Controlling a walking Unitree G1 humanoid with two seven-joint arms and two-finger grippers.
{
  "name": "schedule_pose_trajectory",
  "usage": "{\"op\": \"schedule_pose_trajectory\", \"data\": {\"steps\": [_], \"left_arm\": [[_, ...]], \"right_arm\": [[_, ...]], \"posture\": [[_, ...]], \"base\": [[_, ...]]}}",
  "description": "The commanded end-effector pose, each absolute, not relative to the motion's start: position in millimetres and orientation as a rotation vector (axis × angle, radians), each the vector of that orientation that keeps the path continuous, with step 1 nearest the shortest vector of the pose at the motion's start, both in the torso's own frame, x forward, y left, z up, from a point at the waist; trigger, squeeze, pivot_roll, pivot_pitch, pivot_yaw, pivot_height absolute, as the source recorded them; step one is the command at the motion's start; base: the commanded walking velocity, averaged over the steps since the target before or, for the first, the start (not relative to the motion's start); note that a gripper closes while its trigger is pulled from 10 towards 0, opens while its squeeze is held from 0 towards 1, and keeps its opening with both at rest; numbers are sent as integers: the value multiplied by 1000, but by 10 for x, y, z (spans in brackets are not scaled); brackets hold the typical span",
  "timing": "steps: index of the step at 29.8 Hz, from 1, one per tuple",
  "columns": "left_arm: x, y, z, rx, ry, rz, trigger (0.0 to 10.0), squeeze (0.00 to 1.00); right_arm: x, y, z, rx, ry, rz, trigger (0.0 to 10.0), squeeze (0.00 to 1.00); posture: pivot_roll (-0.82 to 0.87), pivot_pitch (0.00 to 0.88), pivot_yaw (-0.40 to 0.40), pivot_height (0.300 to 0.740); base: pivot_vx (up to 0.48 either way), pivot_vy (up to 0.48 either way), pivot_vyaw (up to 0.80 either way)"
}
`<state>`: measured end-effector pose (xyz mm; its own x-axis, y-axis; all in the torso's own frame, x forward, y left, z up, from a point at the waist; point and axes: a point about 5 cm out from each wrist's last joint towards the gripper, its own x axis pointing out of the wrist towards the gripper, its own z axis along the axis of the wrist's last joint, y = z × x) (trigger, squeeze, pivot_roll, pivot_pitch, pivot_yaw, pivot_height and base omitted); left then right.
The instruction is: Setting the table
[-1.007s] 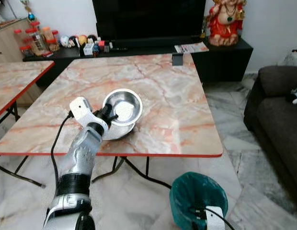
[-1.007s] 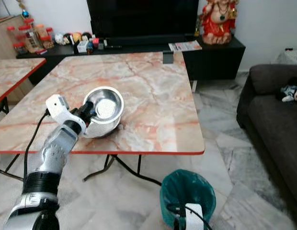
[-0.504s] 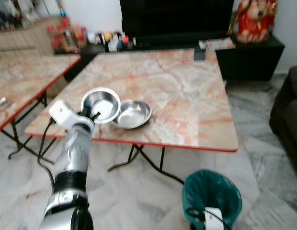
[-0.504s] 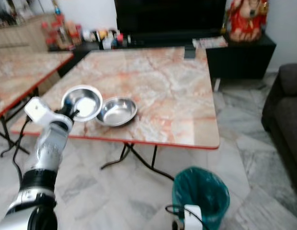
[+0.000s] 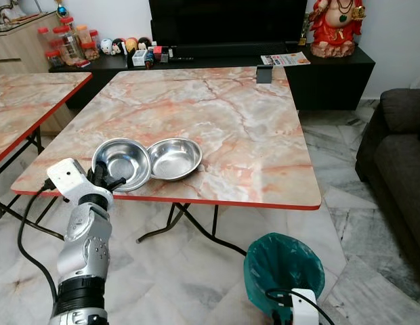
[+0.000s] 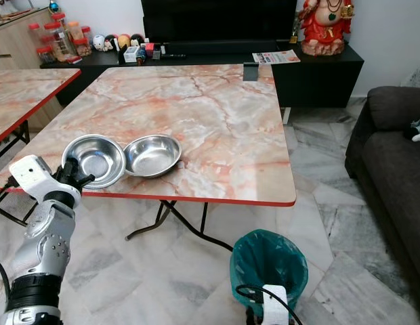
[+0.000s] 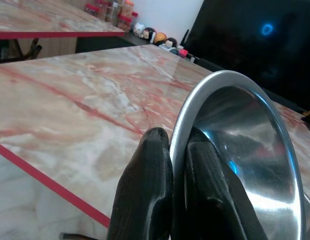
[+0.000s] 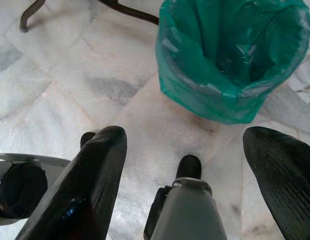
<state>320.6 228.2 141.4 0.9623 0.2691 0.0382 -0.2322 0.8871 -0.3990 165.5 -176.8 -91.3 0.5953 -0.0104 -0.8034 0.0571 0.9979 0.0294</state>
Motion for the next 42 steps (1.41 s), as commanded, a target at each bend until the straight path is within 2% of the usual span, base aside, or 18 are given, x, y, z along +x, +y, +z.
{"op": "schedule_pose_trajectory", "data": {"steps": [1,17,21,25,28,42], "left_arm": [[3232,2270,1544,-383,-139,245,10000,0],[3278,2187,1597,-360,-149,212,10000,0],[3282,2197,1598,-356,-144,223,10000,0],[3282,2198,1601,-361,-146,227,10000,0],[3283,2210,1614,-358,-150,228,10000,0],[3291,2205,1644,-356,-164,222,10000,0]], "right_arm": [[1701,-1754,-894,57,921,-34,10000,0],[1666,-1753,-909,60,928,-36,10000,0],[1682,-1732,-904,46,925,-20,10000,0],[1681,-1715,-905,31,925,-4,10000,0],[1672,-1718,-908,73,922,-38,10000,0],[1673,-1732,-907,66,925,-32,10000,0]], "posture": [[105,0,78,740],[93,0,86,740],[95,0,90,740],[95,0,90,740],[97,0,91,740],[98,0,86,740]], "base": [[0,0,0],[0,0,0],[296,0,0],[311,0,800],[319,0,0],[324,0,0]]}}
